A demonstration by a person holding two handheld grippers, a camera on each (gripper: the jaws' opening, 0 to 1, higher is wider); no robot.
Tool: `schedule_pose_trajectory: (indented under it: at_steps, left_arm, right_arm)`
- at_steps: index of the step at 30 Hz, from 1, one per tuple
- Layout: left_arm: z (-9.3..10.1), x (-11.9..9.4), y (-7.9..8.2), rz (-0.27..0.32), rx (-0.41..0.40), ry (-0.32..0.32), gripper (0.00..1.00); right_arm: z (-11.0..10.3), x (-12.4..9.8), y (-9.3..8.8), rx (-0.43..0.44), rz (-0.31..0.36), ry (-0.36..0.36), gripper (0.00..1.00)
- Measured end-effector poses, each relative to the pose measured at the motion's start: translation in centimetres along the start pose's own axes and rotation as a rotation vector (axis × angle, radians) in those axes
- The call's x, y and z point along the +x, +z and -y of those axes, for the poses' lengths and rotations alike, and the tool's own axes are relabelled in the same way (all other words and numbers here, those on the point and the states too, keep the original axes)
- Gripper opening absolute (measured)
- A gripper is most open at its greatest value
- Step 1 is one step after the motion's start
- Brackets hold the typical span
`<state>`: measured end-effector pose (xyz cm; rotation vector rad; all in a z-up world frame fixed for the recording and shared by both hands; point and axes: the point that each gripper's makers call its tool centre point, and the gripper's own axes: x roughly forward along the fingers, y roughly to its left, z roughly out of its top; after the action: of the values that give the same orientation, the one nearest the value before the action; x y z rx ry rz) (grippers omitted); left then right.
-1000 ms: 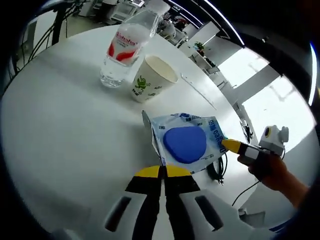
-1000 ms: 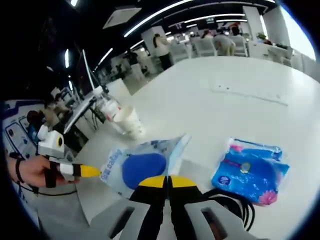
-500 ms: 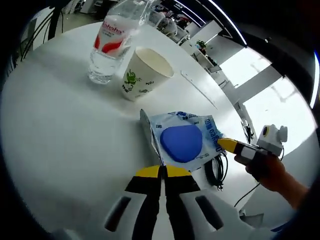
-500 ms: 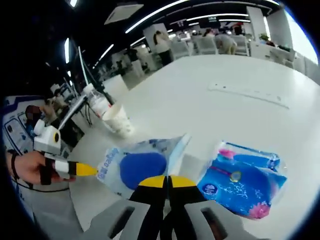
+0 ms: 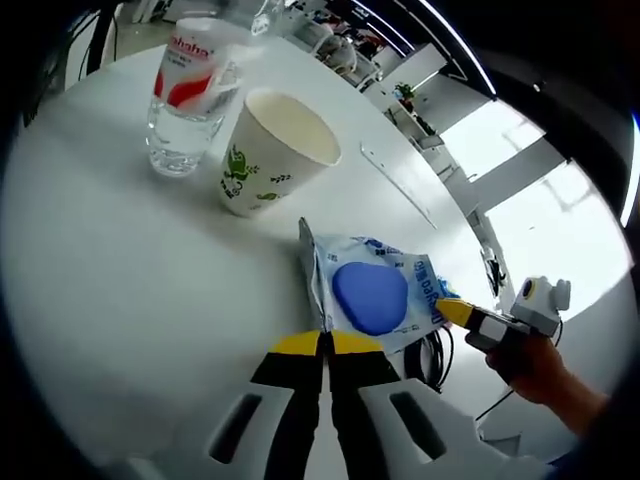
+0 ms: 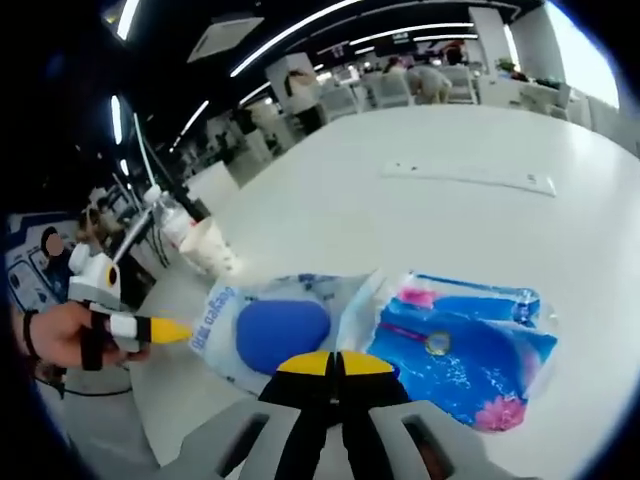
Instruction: Arrange the tabletop items into an orderly group along one side of the table until the central work area is clear of visible clutter.
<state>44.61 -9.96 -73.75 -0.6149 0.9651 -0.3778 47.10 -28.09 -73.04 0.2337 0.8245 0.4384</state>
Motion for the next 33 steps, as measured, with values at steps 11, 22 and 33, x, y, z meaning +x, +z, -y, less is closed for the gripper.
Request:
schedule_pose_trajectory:
  at_steps: [11, 22, 33]
  left_arm:
    - [0.3, 1.8, 2.2, 0.017, 0.064, 0.006, 0.0]
    - [-0.8, 2.4, 4.0, 0.048, 0.056, 0.034, 0.0]
    - [-2.0, 2.4, 4.8, 0.07, 0.053, 0.067, 0.0]
  right_arm:
    - [0.8, -0.1, -0.4, 0.019, 0.002, -0.022, 0.0]
    - [0.2, 0.6, -0.5, 0.032, 0.002, -0.028, 0.0]
    - [-0.6, 1.1, -0.5, 0.037, 0.003, -0.026, 0.0]
